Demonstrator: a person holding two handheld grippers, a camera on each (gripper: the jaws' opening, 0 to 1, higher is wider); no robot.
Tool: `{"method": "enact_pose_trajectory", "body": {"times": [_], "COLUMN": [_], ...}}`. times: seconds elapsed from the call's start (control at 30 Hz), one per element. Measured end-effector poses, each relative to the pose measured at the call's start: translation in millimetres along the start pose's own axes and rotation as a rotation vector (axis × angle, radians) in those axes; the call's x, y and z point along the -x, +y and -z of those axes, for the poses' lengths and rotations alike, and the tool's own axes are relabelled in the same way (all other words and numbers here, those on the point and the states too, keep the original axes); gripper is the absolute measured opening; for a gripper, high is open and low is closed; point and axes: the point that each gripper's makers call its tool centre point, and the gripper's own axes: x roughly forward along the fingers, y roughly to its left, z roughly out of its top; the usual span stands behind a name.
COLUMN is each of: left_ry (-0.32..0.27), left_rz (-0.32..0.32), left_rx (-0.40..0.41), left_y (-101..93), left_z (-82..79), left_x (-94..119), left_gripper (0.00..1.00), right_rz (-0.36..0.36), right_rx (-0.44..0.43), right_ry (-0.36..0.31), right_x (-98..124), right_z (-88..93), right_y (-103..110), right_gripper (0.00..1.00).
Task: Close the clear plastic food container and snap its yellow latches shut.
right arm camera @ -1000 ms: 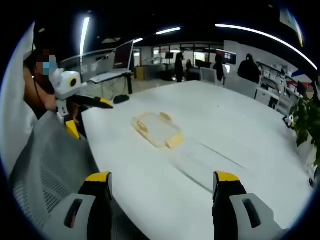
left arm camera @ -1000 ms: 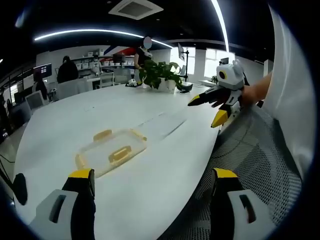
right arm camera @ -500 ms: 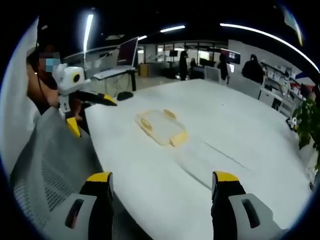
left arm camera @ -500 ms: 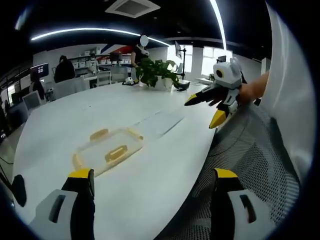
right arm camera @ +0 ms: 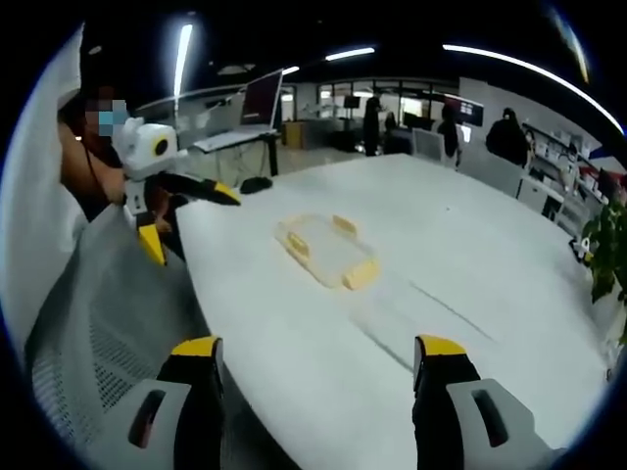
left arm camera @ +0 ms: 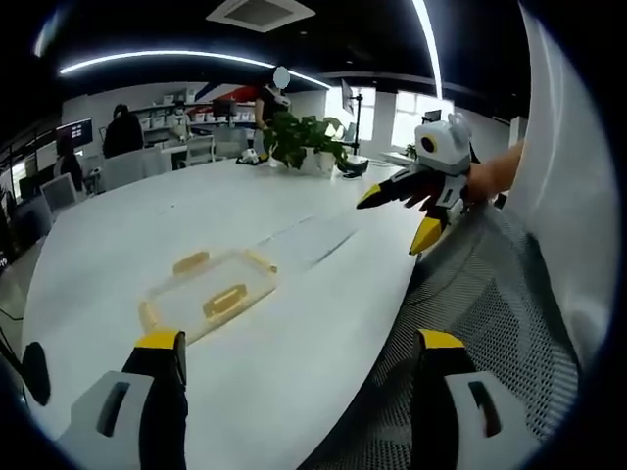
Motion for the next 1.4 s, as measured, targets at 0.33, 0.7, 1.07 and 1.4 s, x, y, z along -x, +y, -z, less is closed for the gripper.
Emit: {"method": "enact_pose_trajectory", "body": {"times": [0.33, 0.7, 1.07, 1.4], "left_ry": [-0.003, 0.024, 0.042, 0.047], "left_rz": [0.003, 0.004, 0.014, 0.005], "left_rx": [-0.008, -0.030, -0.060, -0.073], "left_y": [7.5, 20.0, 25.2, 38.2], "left_z": [-3.3, -2.2, -2.3, -5.4], "left_x": [-1, -3, -5, -4], "left_gripper": [0.96, 0.95, 0.95, 0.94], "right_rz": [-0.007, -0.010, -0.025, -0.034], "right_rx": [0.013, 0.045, 0.048, 0.071], "right_ry": [0.009, 0.012, 0.037, 0.047], "right_x": [-7, -10, -17, -20], "right_z": [-6.4, -11.1, -11.9, -16.7], "right_y": [-4, -14, -16, -23], "right_gripper": [0.80, 0.80, 0.79, 0.77]}}
